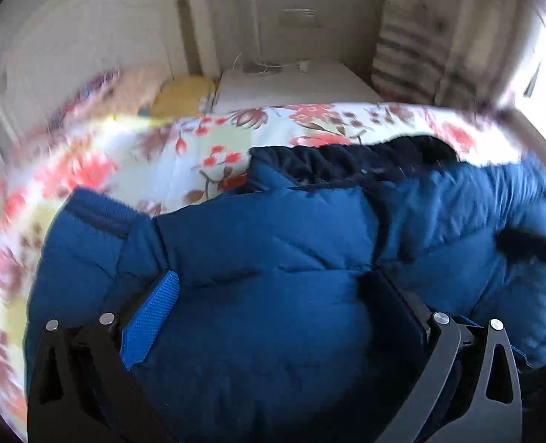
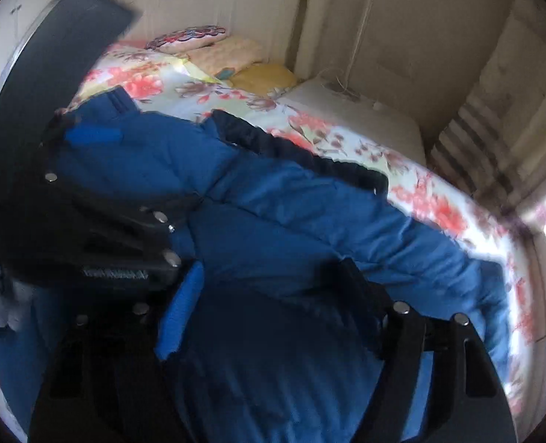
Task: Fold large clothes
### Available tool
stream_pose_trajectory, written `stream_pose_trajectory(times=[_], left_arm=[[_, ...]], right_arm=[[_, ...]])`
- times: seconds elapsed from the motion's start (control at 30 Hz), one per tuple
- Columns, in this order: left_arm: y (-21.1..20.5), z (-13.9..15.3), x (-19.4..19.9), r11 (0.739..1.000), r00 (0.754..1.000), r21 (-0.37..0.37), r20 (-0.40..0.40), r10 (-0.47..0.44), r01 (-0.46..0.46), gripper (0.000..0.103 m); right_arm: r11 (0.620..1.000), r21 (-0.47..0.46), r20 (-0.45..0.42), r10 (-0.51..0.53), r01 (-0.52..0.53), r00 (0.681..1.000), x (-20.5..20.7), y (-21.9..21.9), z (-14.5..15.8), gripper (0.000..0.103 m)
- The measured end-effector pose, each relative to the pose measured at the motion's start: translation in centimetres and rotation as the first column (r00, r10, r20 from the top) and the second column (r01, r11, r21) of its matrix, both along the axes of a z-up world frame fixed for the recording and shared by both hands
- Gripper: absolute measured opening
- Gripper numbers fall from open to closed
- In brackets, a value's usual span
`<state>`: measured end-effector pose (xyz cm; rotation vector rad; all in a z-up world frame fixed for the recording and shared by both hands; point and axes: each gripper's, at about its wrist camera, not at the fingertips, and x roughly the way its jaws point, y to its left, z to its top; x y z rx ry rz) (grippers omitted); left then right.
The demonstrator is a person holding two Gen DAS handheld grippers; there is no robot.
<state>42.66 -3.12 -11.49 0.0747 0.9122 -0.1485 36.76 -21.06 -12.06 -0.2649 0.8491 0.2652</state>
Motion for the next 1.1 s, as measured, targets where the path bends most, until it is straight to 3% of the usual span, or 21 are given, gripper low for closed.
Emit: stream_pose_trajectory(times=[0.13, 0.23, 0.33, 0.37, 0.4, 0.43, 0.47, 0.6, 0.77, 0.87, 0.93, 1.0, 1.1], left_arm=[[1.7, 1.3, -1.0, 0.998, 0.998, -0.051, 0.045, 0.037, -0.035, 0.099], [5.4, 3.0, -2.1, 0.992, 0.985, -0.046, 0.117, 0.125, -0.120, 0.099], [9.1, 1.5, -0.7, 0.983, 0.984, -0.057, 0.015, 0.176, -0.175, 0.099], [10.2, 0.4, -0.1, 0.975, 0.980, -0.104, -0.045, 0.194, -0.198, 0.099], [10.7, 0.1, 0.1, 0.968, 0.977, -0.136, -0.065, 0.202, -0.209, 0.099], [10.6, 0.0, 0.3, 0.967, 0.976, -0.136, -0.068, 0.207, -0.215, 0.099], [10.2, -0.1, 0.5, 0.970, 0.975, -0.109, -0.067, 0.213, -0.219, 0.099], [9.6, -0.3, 0.3, 0.971, 0.973, -0.074, -0.059, 0.224, -0.228, 0.099], [10.1, 0.2, 0.3, 0.967, 0.970, -0.087, -0.058, 0.235, -0.239, 0.099], [9.1, 2.5, -2.3, 0.968, 0.967, -0.036, 0.050, 0.249, -0.247, 0.099], [7.4, 4.2, -5.1, 0.978, 0.977, -0.080, 0.084, 0.197, -0.191, 0.099], [5.5, 5.2, -7.4, 0.988, 0.983, -0.095, 0.122, 0.136, -0.125, 0.099], [0.8, 3.8, -9.8, 1.000, 0.992, 0.013, 0.124, 0.019, -0.021, 0.099]], right_arm=[[0.996, 0.079, -0.014, -0.032, 0.033, 0.999, 0.0, -2.0, 0.6, 0.075], [0.988, 0.086, 0.060, -0.133, 0.128, 0.989, -1.2, -5.3, 2.5, 0.075], [0.955, 0.099, 0.039, -0.284, 0.279, 0.958, -1.0, -10.7, 2.1, 0.075], [0.940, 0.120, 0.013, -0.323, 0.320, 0.946, -0.8, -12.5, 1.4, 0.076], [0.915, 0.199, -0.030, -0.352, 0.350, 0.936, -0.7, -14.8, 0.4, 0.076], [0.881, 0.306, -0.075, -0.354, 0.360, 0.932, -0.6, -16.6, -0.3, 0.075], [0.864, 0.345, -0.093, -0.358, 0.367, 0.929, -0.6, -17.4, -0.6, 0.075], [0.898, 0.243, -0.061, -0.364, 0.368, 0.929, -0.2, -15.6, -0.7, 0.076], [0.887, 0.286, -0.066, -0.359, 0.363, 0.931, -0.3, -15.9, -0.6, 0.076], [0.911, 0.212, 0.013, -0.364, 0.354, 0.931, -1.9, -14.0, 1.4, 0.075], [0.932, 0.237, 0.066, -0.298, 0.275, 0.952, -3.9, -12.2, 3.0, 0.076], [0.963, 0.205, 0.121, -0.202, 0.175, 0.972, -6.3, -8.4, 4.5, 0.078], [0.996, 0.079, 0.126, -0.042, 0.033, 0.991, -8.3, -2.8, 3.7, 0.081]])
